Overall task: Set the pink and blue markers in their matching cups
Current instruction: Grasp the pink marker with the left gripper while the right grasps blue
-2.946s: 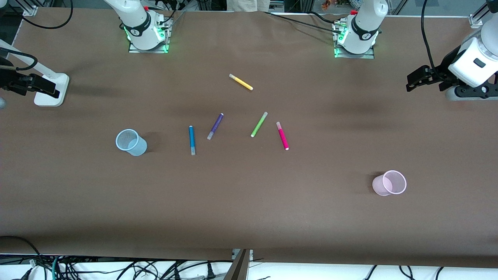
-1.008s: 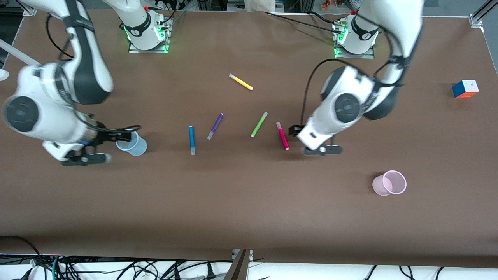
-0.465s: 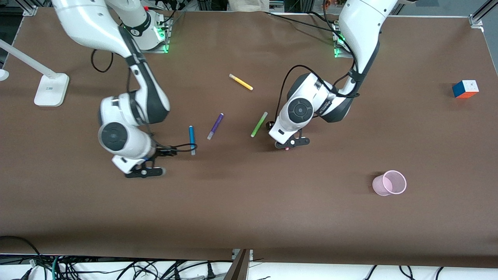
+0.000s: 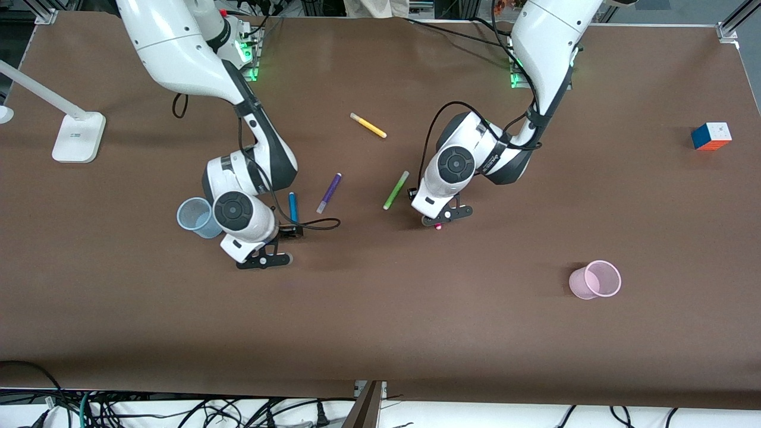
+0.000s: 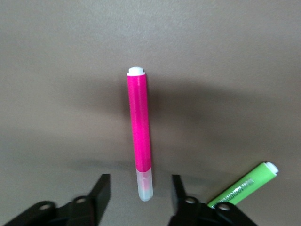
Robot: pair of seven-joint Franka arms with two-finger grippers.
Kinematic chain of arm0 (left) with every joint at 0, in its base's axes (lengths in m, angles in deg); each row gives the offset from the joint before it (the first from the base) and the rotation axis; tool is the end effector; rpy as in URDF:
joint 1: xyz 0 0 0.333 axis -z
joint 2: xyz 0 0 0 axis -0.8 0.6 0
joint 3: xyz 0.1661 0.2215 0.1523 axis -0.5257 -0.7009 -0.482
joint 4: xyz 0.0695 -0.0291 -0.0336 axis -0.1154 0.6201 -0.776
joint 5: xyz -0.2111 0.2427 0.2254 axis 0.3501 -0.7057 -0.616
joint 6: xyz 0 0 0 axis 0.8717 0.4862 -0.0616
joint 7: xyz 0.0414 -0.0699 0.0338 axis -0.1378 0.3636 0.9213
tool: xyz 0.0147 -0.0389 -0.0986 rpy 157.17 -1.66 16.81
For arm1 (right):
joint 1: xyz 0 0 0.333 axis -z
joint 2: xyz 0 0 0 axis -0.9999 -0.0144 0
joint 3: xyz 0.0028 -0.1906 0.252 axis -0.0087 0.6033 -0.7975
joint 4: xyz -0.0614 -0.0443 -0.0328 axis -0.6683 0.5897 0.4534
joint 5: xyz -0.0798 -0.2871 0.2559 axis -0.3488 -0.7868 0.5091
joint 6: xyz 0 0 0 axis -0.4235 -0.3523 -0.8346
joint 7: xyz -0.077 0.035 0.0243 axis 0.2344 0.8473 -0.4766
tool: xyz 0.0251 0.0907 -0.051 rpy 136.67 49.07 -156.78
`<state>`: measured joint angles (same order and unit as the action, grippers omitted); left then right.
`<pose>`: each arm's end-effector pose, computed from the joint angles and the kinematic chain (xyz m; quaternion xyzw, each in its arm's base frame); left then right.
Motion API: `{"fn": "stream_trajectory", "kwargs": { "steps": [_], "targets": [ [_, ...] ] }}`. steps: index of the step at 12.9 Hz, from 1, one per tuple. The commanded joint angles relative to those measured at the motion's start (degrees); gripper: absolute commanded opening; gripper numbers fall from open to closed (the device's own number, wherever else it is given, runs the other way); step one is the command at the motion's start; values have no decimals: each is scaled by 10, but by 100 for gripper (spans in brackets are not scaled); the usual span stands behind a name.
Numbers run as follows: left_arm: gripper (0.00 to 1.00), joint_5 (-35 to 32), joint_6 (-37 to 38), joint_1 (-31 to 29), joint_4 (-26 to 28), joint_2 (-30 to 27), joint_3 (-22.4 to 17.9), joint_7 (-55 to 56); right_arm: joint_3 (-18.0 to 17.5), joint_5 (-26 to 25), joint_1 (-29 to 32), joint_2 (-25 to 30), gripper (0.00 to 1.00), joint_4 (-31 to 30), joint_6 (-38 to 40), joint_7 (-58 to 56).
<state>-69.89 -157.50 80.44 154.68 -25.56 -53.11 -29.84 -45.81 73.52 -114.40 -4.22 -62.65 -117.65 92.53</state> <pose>0.5169 -0.3786 0.1980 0.9843 0.1333 -0.1155 0.0100 0.6298 0.2638 0.1996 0.9960 0.0628 -0.0571 0.0289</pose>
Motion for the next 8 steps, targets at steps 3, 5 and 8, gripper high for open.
{"fn": "stream_trajectory", "kwargs": {
  "steps": [3,5,8],
  "targets": [
    [43,17,-9,13,3,12,-6,3,0,7,-23,-5,100,-6,-1,3],
    [40,17,-10,20,3,21,-6,3,0,7,-23,-7,98,-8,-2,2],
    [17,17,-20,20,3,23,-7,5,-1,7,-23,-10,52,-8,-4,0]
  ]
}}
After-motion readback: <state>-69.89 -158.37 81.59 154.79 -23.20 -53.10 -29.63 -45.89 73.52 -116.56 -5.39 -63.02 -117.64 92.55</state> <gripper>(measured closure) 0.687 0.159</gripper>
